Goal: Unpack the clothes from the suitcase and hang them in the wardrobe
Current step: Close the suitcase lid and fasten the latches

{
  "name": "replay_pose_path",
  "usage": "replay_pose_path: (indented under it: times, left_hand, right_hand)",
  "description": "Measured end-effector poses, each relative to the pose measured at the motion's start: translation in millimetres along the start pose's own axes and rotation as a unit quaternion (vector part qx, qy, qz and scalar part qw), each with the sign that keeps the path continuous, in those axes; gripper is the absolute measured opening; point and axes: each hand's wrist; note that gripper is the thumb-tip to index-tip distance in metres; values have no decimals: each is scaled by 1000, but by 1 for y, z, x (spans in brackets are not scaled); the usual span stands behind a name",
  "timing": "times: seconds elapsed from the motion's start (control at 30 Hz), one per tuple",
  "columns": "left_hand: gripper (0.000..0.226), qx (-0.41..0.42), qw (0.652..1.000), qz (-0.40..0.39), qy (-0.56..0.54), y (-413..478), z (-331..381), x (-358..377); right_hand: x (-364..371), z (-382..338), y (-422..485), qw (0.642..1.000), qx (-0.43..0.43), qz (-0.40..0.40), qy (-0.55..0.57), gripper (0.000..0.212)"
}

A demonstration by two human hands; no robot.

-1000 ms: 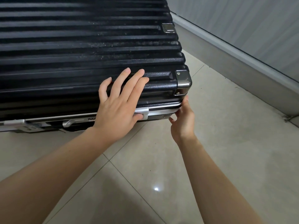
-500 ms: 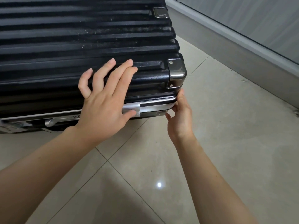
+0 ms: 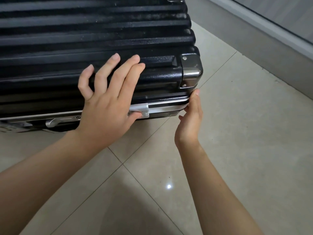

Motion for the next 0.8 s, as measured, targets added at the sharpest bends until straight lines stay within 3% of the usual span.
replay_pose_path:
  times: [0.47, 0.67, 0.8]
  left_hand:
    - [107, 13, 993, 17, 115, -1, 0, 13]
    - [113, 15, 996, -2, 90, -1, 0, 9]
    - [103, 42, 998, -16, 42, -6, -7, -3]
  right_hand:
    - [16, 2, 10, 995, 7, 71, 67, 30]
    - [7, 4, 3, 999, 1, 10, -43, 44]
    - [-4, -6, 6, 998, 33, -18, -48, 38]
Point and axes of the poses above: each hand's wrist, its own y-axis towards the middle knuckle, its own x-axis out of the palm, z = x × y, and after that the axes turned 4 degrees about -z, right-handed
